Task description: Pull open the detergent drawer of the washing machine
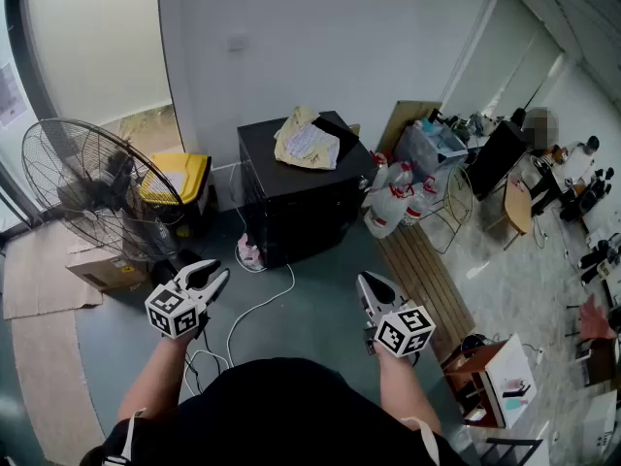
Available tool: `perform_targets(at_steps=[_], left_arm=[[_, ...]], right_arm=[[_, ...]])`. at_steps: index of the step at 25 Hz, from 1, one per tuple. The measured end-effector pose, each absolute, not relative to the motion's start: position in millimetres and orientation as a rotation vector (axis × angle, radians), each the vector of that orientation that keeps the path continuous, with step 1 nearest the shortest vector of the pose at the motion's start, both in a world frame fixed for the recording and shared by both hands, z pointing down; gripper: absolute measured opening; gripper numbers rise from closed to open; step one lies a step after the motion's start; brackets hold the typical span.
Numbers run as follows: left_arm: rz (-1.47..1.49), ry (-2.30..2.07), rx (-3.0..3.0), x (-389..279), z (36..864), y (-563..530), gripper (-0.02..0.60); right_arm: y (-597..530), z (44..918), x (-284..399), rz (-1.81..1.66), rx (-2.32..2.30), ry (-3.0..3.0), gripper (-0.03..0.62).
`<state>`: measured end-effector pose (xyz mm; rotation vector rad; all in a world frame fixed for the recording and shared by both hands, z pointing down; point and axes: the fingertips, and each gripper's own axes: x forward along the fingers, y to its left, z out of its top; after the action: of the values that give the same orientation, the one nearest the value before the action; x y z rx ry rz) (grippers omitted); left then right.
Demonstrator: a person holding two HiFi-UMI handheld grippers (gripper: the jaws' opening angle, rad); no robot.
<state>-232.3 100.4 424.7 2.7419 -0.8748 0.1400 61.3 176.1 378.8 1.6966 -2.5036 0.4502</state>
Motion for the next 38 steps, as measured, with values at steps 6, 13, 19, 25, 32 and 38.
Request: perform_targets(at_steps=[6, 13, 19, 25, 32, 38], left_arm=[[0.135, -0.865, 2.73, -236.0, 424.5, 105.9, 0.121], [0.139, -0.838, 2.741, -233.7, 424.3, 111.0, 0.121], [0.145, -0.825, 2.741, -237.7, 426.0, 116.2, 0.121], [0.158, -0.83, 2.738, -242.7, 426.5, 121.5, 0.121], [0.184, -0.808, 2.752, -237.7, 425.4, 134.6, 0.121], [0.207, -0.81, 2.753, -231.5, 430.1, 129.4, 0.143]], right_arm=[[179.4, 376.4, 57.9, 0.444, 1.694, -2.497, 0.012], [184.6, 375.5, 57.3, 0.452, 1.732, -2.475, 0.012], [189.3, 379.1, 52.6, 0.461, 1.732, -2.454, 0.012], [194.5, 381.9, 50.2, 0.465, 1.728, -2.439, 0.012], [204.2, 386.8, 51.1, 0.463, 1.735, -2.423, 0.013], [200.1, 398.5, 56.9, 0.475, 1.736, -2.395, 0.111]])
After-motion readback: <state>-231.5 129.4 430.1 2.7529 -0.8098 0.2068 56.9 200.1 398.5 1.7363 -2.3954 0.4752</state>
